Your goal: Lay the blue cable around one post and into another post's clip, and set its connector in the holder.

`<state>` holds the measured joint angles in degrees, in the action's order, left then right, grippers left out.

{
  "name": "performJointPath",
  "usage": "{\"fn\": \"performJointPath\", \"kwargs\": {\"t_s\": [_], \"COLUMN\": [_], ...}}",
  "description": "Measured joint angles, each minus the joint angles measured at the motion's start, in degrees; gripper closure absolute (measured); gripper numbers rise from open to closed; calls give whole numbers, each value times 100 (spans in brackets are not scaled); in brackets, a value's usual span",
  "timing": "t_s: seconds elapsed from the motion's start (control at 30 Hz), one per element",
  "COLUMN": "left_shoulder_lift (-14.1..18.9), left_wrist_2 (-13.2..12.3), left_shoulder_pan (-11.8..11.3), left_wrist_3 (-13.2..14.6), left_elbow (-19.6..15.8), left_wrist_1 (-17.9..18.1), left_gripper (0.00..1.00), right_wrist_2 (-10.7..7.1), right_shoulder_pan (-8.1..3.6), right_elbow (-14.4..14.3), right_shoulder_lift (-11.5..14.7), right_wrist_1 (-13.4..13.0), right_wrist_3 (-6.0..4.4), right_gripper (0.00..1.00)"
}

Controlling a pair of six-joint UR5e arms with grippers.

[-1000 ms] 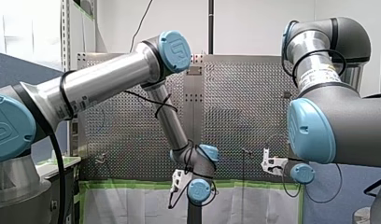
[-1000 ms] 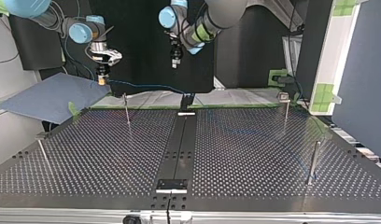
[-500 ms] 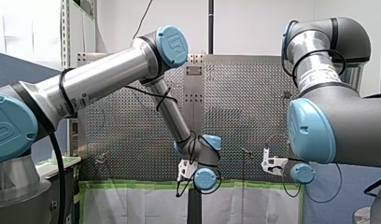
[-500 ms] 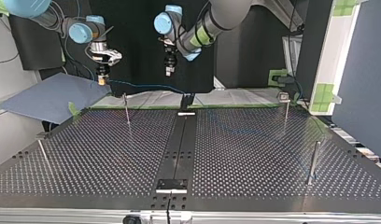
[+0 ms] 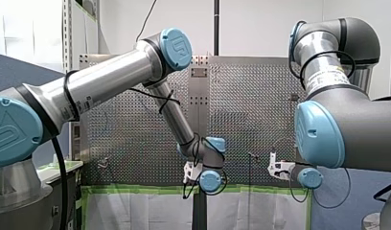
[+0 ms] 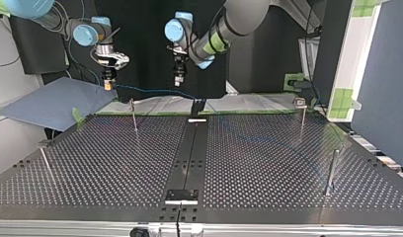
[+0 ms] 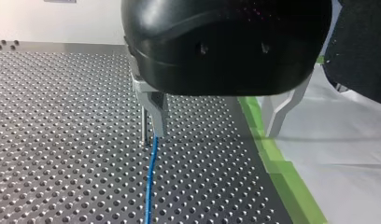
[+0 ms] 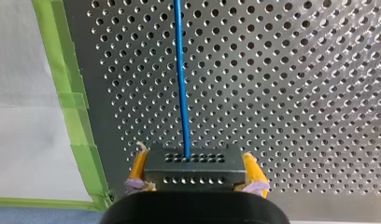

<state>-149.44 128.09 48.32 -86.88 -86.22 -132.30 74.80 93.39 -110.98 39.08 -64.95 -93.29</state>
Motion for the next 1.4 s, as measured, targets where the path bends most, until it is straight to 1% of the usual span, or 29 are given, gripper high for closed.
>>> {"fn": "performJointPath", "kwargs": {"t_s": [0.4, 0.83, 1.03, 1.3, 1.4], "left_shoulder_lift": [-41, -52, -52, -53, -52], "left_wrist_2": [-302, -398, -505, -540, -588], "left_shoulder_pan": [-196, -454, -510, -528, -529], "left_wrist_3": [1, 13, 14, 11, -4], "left_elbow": [198, 270, 325, 335, 336], "left_wrist_1": [16, 2, -6, -11, -35], "left_gripper": [0, 0, 0, 0, 0], "right_wrist_2": [1, -8, -15, -17, -17], "right_shoulder_pan": [23, 39, 49, 52, 48], "right_elbow": [7, 5, 6, 7, 6], "right_shoulder_lift": [0, 0, 0, 0, 0], "right_wrist_1": [15, 25, 25, 25, 22], "right_wrist_3": [3, 18, 27, 28, 28], "right_gripper": [100, 100, 100, 100, 100]}}
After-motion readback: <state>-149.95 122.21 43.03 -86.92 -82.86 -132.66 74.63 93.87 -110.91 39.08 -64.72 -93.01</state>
